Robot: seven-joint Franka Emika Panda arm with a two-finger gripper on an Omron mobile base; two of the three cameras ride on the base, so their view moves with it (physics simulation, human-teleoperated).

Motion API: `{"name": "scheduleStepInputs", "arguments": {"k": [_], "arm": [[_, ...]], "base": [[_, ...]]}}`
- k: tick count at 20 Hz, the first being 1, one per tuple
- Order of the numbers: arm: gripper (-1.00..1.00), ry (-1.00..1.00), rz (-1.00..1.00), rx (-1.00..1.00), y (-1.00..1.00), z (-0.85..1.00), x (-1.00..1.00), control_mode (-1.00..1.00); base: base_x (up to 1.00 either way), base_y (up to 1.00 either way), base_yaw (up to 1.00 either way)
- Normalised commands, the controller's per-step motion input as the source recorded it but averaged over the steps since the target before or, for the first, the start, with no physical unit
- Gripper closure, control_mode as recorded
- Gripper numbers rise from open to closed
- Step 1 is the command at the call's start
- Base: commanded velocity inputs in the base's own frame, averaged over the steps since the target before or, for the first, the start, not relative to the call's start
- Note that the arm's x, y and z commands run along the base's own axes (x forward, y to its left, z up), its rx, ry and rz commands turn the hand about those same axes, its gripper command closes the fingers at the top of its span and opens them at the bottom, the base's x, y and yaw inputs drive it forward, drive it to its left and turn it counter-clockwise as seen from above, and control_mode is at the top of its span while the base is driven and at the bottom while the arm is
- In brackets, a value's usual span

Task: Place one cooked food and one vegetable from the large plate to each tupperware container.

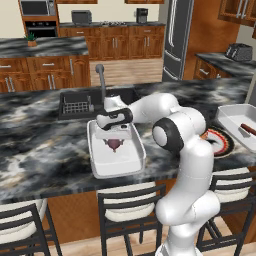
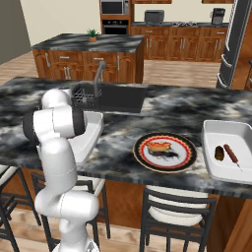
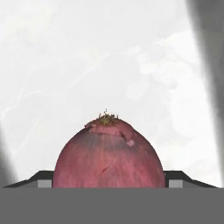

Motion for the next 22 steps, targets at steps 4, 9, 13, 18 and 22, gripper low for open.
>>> {"name": "scheduleStepInputs", "arguments": {"k": [4,9,13,18,22], "arm": [[-1.0,0.0,0.0,0.0,0.01,-0.13,0.04,-1.0],[-1.0,0.0,0.0,0.01,0.0,-0.3,0.0,-1.0],[-1.0,-0.01,0.0,0.0,0.0,-0.03,0.0,-1.0],[-1.0,-0.05,0.0,0.01,-0.02,0.36,-0.19,-1.0],[-1.0,-0.02,-0.02,0.04,-0.4,0.81,-0.54,-1.0]], "base": [[0.0,0.0,0.0],[0.0,0.0,0.0],[0.0,0.0,0.0],[0.0,0.0,0.0],[0.0,0.0,0.0]]}}
